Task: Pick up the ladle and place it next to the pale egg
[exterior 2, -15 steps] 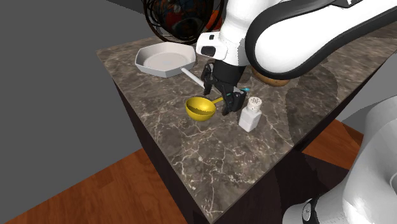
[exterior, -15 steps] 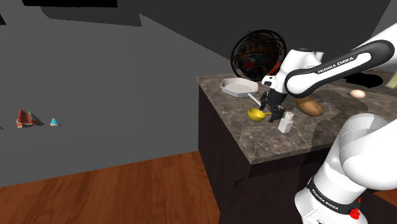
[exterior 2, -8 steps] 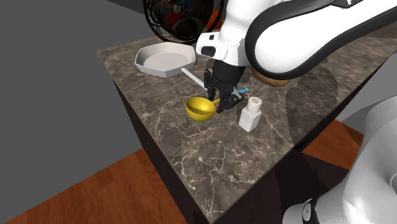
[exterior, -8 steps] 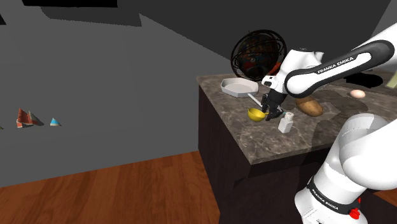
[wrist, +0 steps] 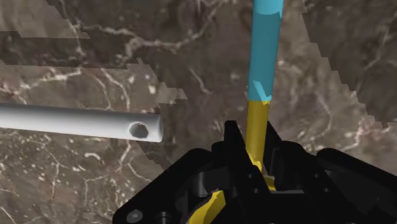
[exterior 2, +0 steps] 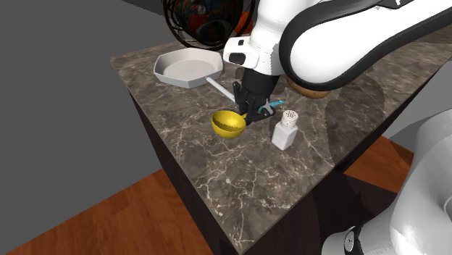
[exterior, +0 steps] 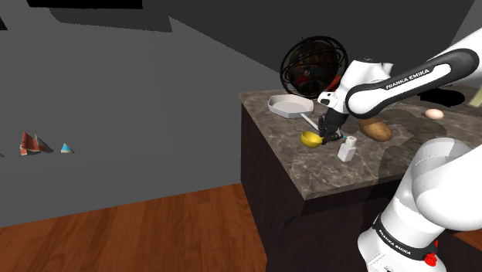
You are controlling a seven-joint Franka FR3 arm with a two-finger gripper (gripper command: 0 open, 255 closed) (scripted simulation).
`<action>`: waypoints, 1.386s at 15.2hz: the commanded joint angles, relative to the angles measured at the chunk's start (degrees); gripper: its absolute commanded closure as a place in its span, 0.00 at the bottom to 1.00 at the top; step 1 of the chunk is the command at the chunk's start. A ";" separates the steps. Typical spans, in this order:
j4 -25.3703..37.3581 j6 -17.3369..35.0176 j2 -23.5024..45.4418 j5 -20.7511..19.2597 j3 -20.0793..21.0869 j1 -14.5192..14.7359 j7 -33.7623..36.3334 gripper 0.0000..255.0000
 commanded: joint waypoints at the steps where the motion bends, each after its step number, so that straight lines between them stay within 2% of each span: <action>1: 0.33 -0.91 -0.69 0.04 0.42 -0.19 0.05 1.00; 11: 4.24 -11.73 -7.65 2.17 4.84 -0.92 0.21 1.00; 21: 9.45 -21.06 -11.80 4.75 8.53 -0.61 0.12 1.00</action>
